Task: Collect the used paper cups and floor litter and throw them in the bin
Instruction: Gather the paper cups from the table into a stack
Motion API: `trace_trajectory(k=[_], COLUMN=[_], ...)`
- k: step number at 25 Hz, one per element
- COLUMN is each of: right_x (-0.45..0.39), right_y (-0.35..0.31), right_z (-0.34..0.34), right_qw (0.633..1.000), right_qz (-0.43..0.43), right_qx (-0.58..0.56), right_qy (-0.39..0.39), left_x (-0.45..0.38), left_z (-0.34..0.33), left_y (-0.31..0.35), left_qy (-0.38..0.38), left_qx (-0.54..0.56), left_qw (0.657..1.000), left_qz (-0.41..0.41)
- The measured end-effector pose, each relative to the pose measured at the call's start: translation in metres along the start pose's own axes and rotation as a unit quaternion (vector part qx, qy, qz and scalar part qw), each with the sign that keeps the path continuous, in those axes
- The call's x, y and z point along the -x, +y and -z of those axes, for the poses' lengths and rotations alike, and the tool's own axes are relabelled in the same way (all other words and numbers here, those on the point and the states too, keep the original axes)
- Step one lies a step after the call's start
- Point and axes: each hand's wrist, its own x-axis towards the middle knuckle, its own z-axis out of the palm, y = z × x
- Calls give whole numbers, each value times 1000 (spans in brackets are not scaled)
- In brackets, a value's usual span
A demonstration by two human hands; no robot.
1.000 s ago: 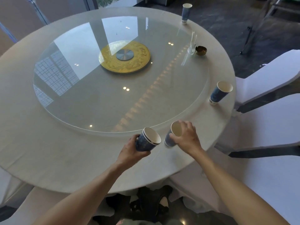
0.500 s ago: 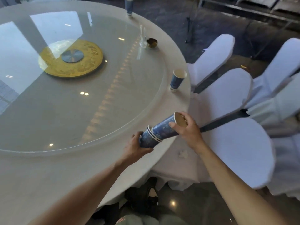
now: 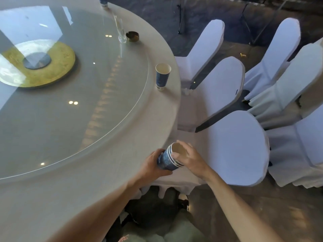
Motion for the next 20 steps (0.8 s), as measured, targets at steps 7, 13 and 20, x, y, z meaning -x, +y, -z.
trace_trajectory(k=[7,13,20], right_x=[-30,-60,-153], right_y=[49,90,177], right_z=[59,93,70], right_qw=[997,984,991], right_qz=[-5,-19,-72], right_qx=[25,34,46], right_qy=[-77,-173,-102], left_x=[-21,-35,-74], left_z=[-77,-137,-173], left_y=[38,43,-24], left_qy=[54,104,129], left_qx=[-2,49,80], left_qw=[996,982,960], left_qz=[77,149,233])
